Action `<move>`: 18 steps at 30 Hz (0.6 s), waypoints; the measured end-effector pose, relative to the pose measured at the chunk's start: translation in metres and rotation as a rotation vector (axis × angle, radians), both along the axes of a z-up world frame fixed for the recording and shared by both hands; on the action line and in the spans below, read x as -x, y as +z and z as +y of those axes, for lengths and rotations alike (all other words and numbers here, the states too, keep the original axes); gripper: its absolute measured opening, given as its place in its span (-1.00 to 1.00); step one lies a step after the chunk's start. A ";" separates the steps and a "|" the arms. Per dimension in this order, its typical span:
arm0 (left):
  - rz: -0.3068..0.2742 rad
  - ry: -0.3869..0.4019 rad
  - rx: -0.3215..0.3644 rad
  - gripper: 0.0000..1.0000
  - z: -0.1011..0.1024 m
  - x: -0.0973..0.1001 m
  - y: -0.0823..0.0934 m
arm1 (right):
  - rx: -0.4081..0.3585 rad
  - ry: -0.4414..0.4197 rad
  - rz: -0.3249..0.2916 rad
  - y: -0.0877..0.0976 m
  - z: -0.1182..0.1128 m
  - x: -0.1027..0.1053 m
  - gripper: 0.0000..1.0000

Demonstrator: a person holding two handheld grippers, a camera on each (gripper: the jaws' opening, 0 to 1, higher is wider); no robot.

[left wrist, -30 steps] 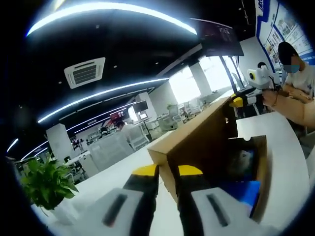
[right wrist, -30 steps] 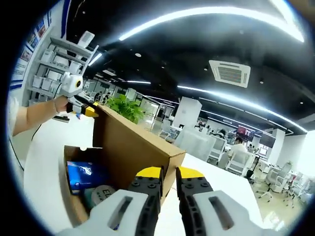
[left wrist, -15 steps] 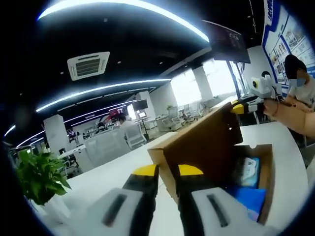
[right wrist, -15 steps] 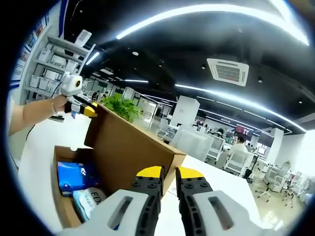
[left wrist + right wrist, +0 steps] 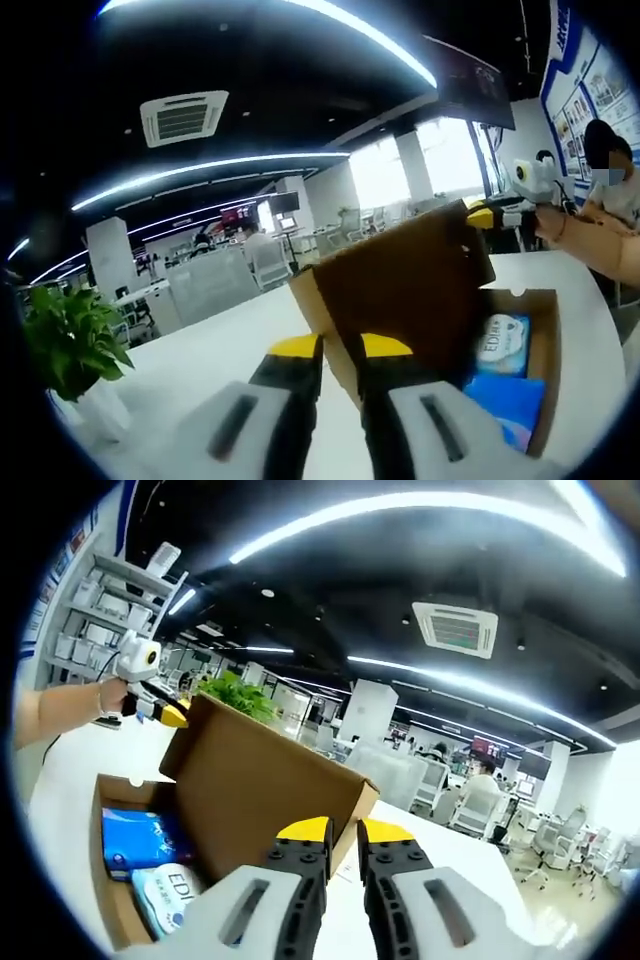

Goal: Operate the shoe box by opening the lid, removing the specified soft item, and placing it in the target area until the item is outside and the box remains undamaged.

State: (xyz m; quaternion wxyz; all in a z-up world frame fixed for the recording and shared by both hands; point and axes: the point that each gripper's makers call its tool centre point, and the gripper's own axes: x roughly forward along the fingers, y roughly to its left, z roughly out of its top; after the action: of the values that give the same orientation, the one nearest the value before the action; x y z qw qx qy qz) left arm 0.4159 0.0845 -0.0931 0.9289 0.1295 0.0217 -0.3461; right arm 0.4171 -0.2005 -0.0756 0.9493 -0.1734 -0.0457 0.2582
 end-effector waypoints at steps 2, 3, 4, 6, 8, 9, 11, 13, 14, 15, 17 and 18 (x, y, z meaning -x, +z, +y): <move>0.009 0.001 0.001 -0.74 0.000 0.000 -0.006 | -0.003 0.000 0.009 -0.005 0.000 -0.001 -0.81; 0.015 0.002 0.001 -0.74 0.001 0.000 -0.008 | -0.006 0.000 0.017 -0.009 -0.001 -0.001 -0.81; 0.020 0.002 -0.001 -0.74 0.000 0.000 -0.011 | -0.010 0.001 0.022 -0.013 -0.001 -0.001 -0.81; 0.030 0.002 -0.005 -0.74 0.002 -0.001 -0.017 | -0.018 0.005 0.037 -0.021 -0.001 -0.001 -0.81; 0.035 0.003 -0.006 -0.74 0.001 0.000 -0.022 | -0.024 0.009 0.050 -0.030 -0.001 0.000 -0.81; 0.042 0.001 -0.008 -0.74 0.001 0.002 -0.026 | -0.025 0.011 0.056 -0.034 -0.001 0.001 -0.81; 0.053 0.000 -0.007 -0.74 0.001 0.003 -0.033 | -0.035 0.015 0.068 -0.041 -0.001 0.002 -0.80; 0.065 -0.002 -0.003 -0.74 0.002 0.004 -0.040 | -0.041 0.016 0.075 -0.045 -0.001 0.003 -0.80; 0.068 -0.003 0.002 -0.74 0.002 0.005 -0.042 | -0.042 0.017 0.078 -0.049 -0.001 0.004 -0.80; 0.077 -0.005 0.007 -0.74 0.003 0.005 -0.045 | -0.044 0.017 0.081 -0.052 -0.001 0.004 -0.80; 0.083 -0.007 0.009 -0.75 0.003 0.006 -0.050 | -0.048 0.018 0.083 -0.057 -0.001 0.007 -0.80; 0.086 -0.007 0.011 -0.75 0.003 0.007 -0.052 | -0.055 0.019 0.083 -0.058 -0.001 0.007 -0.80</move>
State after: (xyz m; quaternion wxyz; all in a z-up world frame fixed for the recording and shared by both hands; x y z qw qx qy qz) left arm 0.4084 0.0879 -0.1447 0.9265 0.1097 0.0594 -0.3550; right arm 0.4105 -0.2017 -0.1335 0.9523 -0.1358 -0.0151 0.2727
